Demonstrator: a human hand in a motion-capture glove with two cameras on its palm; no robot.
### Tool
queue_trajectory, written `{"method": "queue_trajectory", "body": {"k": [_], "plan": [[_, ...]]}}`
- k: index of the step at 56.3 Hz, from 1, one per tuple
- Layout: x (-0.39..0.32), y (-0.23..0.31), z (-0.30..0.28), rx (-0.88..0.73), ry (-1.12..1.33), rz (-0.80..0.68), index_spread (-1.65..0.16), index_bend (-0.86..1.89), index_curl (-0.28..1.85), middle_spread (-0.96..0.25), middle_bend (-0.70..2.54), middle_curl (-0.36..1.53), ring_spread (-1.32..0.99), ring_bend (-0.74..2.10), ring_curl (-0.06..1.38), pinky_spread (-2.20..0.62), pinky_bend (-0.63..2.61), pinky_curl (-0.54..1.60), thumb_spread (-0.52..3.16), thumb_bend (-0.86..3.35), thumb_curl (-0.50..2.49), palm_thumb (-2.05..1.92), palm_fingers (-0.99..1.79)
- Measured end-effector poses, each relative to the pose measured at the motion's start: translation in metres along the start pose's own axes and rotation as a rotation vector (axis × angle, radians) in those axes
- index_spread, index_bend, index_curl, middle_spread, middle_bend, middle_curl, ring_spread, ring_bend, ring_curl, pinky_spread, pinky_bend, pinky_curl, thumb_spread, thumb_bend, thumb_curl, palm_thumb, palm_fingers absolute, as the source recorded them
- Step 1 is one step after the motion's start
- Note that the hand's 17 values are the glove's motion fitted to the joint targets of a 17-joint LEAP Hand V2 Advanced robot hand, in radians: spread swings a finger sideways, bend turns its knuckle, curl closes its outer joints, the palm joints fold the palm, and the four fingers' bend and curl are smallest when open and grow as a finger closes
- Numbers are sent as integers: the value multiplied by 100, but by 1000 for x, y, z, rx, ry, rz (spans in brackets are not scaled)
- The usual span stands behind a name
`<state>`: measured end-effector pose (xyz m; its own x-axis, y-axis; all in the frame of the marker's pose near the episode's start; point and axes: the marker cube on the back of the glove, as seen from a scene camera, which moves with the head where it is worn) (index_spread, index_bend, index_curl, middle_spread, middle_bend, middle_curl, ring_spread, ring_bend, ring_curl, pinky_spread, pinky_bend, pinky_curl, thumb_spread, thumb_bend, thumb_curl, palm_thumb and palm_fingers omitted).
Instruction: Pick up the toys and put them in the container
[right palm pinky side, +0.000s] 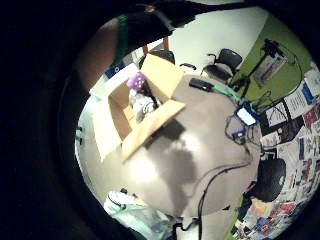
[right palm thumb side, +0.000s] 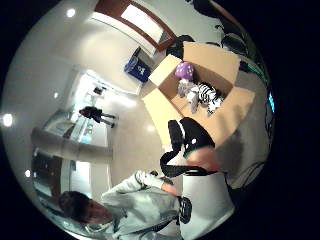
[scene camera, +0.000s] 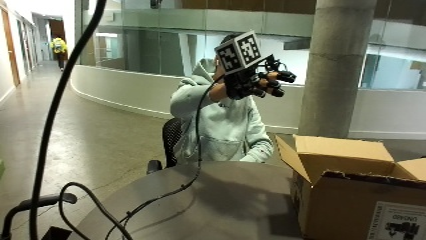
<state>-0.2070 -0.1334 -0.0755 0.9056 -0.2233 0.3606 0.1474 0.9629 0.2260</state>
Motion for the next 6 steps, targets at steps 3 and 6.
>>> {"method": "queue_trajectory", "body": {"k": [3,6], "plan": [[13,20,-7,26,28,-10,-32,23,52,-3,13,30,0,14,33,5,79,32,129,0,51,37,-14],[23,34,-10,44,40,-18,-32,26,52,-3,16,30,0,17,32,5,74,31,132,0,50,37,-8]]}}
